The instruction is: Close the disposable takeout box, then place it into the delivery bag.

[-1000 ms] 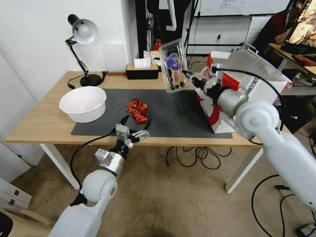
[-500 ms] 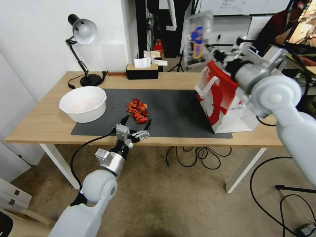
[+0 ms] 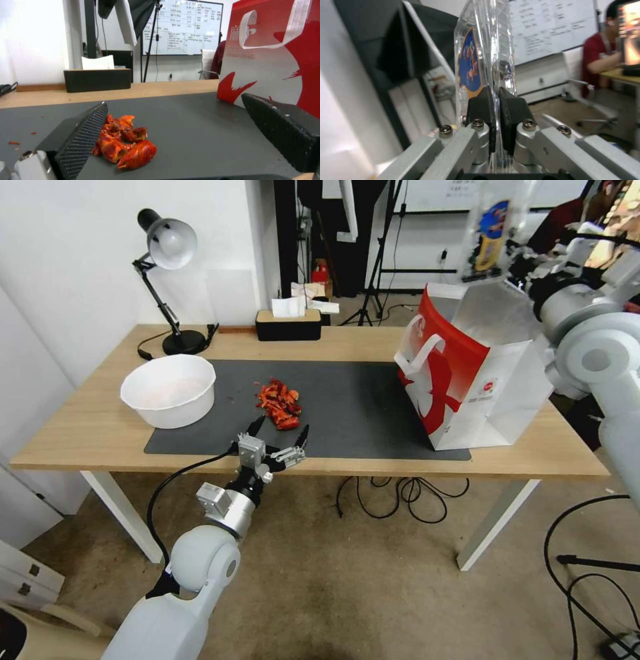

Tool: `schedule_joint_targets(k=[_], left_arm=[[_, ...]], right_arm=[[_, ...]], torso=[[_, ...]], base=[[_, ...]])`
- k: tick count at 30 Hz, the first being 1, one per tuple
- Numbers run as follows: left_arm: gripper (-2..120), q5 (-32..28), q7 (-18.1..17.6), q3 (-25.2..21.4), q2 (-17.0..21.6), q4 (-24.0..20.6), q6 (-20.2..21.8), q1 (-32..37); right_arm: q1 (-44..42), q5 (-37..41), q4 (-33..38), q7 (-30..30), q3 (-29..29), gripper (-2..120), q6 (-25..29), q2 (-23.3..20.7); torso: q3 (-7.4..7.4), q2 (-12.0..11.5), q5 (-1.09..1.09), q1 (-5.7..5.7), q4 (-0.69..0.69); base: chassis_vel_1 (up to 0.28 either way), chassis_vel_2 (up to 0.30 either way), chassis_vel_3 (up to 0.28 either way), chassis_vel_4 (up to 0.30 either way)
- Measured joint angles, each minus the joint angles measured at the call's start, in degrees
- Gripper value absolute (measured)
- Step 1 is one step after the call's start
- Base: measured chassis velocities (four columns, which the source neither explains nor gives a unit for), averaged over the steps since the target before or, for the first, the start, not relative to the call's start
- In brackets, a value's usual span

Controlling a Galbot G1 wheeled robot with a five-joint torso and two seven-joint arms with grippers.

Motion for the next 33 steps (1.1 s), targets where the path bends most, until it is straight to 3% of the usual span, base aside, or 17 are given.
schedule_joint_targets(k=[11,29,33], left_arm=[[100,-0.06,0.0,0.24,0.31,-0.05,-0.02,-0.11],[100,0.37,-0.03,1.32,-0.45,0.59,-0.03,0.16],[100,0.41,-0.03,1.39,-0.5,0.69,-0.03,0.06]], right_arm=[[-5.72,-0.17,2.9,2.89,2.05,2,-1.06,0.59],[-11.45,8.08,5.4,8.45,3.6,2,-0.67,1.61],[-11.44,8.1,5.35,8.53,3.41,15,-0.68,1.96]], torso=[[0.0,0.01,0.0,0.0,0.02],[0.0,0.02,-0.01,0.0,0.0],[0.0,0.02,-0.01,0.0,0.01]], base=[[0.0,0.0,0.0,0.0],[0.0,0.0,0.0,0.0],[0.0,0.0,0.0,0.0]])
